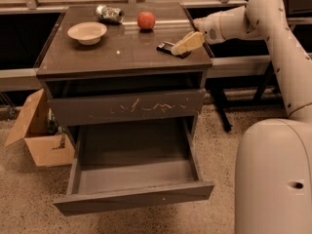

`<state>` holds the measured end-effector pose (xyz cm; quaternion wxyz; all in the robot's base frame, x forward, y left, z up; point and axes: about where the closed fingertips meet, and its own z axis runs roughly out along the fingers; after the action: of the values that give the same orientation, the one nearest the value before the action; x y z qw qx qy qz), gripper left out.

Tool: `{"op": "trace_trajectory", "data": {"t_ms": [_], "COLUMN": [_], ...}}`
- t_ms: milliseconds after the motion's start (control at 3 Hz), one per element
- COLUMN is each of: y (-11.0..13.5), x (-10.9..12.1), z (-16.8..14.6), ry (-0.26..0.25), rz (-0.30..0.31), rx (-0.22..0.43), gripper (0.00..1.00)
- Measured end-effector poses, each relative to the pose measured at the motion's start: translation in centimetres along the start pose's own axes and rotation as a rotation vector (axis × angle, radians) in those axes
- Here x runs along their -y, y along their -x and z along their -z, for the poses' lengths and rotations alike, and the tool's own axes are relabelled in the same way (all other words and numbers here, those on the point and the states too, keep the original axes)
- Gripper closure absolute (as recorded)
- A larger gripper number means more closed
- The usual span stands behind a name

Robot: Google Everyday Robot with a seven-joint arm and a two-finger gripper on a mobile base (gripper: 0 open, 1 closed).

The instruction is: Place rxbar chocolate into middle drawer

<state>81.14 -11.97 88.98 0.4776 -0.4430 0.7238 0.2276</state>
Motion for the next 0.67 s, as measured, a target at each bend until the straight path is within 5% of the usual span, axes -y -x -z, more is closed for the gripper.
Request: {"op": "trace_trajectory", "data": {"t_ms": [667], "y": [-1.4], "x": [1.1], "z": [-4.6], "ry": [0.004], "rz": [-0.032], "rx": [-0.002], "gripper": [0.00]}}
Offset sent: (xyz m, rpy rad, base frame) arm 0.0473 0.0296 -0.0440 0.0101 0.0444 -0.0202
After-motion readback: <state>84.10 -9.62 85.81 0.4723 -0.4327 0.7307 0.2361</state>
